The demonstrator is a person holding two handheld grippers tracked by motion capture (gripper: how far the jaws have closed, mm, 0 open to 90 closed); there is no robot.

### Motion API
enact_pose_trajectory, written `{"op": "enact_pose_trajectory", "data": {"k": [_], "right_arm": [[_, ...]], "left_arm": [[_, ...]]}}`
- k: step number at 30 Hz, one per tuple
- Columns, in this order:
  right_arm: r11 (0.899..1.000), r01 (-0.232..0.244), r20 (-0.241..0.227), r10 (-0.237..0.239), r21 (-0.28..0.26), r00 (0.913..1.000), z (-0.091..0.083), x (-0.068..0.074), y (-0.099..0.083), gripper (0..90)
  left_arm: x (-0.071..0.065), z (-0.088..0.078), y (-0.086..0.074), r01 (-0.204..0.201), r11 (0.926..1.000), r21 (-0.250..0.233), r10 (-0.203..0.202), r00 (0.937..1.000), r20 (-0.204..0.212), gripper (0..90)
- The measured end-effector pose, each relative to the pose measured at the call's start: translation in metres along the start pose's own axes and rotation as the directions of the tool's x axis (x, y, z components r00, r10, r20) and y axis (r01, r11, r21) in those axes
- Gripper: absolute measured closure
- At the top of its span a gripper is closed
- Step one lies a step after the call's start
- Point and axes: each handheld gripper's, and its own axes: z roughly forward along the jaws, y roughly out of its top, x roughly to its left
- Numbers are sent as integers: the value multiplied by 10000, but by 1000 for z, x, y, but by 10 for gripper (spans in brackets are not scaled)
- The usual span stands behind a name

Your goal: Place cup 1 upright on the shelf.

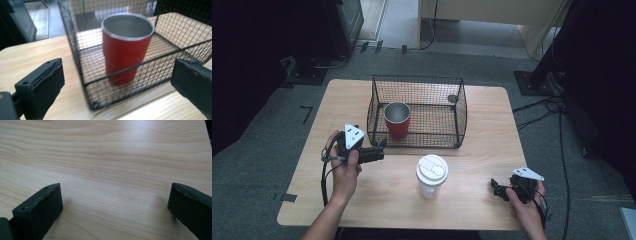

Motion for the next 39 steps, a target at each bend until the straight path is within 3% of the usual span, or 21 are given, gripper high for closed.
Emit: {"op": "enact_pose_trajectory", "data": {"k": [9,17,24,26,28,30,34,36,39], "right_arm": [[10000,-2,0,2,0,10000,0,0,0,0],[10000,31,-16,-31,-5,10000,0,0,0,0],[10000,32,-12,-32,-2,10000,0,0,0,0],[10000,31,-13,-31,-2,10000,0,0,0,0],[10000,37,-13,-37,0,10000,0,0,0,0],[10000,30,0,-30,-1,10000,0,0,0,0],[10000,-54,83,54,-8,10000,-1,0,-2,0],[10000,-54,83,54,-19,10000,-2,0,-2,0],[10000,-51,77,51,-15,10000,-2,0,-2,0]], "left_arm": [[12,-13,-32,142,9987,495,-130,9996,-242,0],[32,-25,-63,698,9944,798,-650,9960,-614,0],[46,-34,-88,862,9895,1160,-756,9928,-930,0],[51,-35,-96,957,9866,1321,-834,9919,-958,0],[55,-36,-103,1033,9829,1528,-839,9882,-1285,0],[60,-38,-110,1333,9778,1619,-1149,9863,-1179,0],[63,-37,-124,1261,9675,2191,-974,9858,-1371,0],[64,-37,-128,1407,9608,2389,-1103,9845,-1361,0],[67,-41,-131,1457,9563,2533,-1103,9827,-1486,0]]}}
